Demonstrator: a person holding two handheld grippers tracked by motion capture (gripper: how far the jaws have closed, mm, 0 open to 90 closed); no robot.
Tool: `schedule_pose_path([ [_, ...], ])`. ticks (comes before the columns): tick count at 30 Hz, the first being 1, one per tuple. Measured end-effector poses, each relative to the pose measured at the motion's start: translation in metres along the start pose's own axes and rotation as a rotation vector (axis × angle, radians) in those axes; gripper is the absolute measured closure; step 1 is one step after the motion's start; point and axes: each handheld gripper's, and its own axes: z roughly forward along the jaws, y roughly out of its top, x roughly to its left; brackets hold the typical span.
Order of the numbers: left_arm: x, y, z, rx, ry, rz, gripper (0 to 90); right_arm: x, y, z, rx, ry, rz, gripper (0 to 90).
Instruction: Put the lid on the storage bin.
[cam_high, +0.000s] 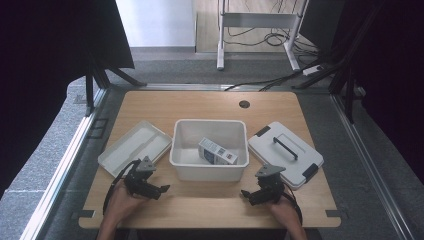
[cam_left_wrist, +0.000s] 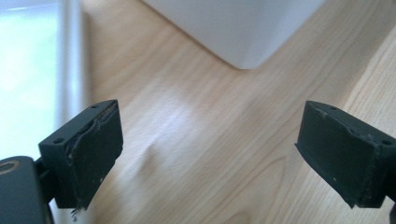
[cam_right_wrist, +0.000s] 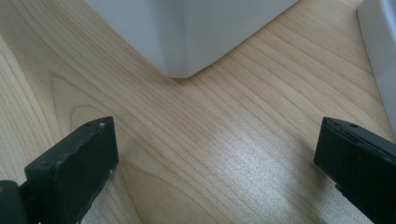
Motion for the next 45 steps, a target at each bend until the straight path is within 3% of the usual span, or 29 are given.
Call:
schedule_pose_path([
  [8,0.033,0.011,-0.025,0.026,0.046,-0.022,7.0,0.000,0.000,0.000,-0.001,-0.001,0.001,0.0],
  [16,0.072,0.023,-0.037,0.094,0.106,-0.036,17.3,0.000,0.000,0.000,0.000,0.000,0.001,0.0],
  [21,0.097,0.031,-0.033,0.165,0.129,-0.047,25.9,0.000,0.000,0.000,-0.001,0.000,-0.001,0.0],
  [25,0.112,0.035,-0.022,0.244,0.142,-0.040,37.4,0.000,0.000,0.000,-0.001,0.000,-0.001,0.0],
  [30,0.129,0.037,-0.005,0.336,0.141,-0.072,50.8,0.000,0.000,0.000,-0.001,0.000,-0.001,0.0],
  [38,0.138,0.041,0.015,0.436,0.104,-0.080,71.3,0.000,0.000,0.000,-0.001,0.000,-0.001,0.0],
  [43,0.138,0.041,0.019,0.464,0.093,-0.070,86.1,0.000,0.000,0.000,-0.001,0.000,-0.001,0.0],
  [45,0.137,0.042,0.019,0.466,0.097,-0.071,87.0,0.000,0.000,0.000,-0.001,0.000,-0.001,0.0],
])
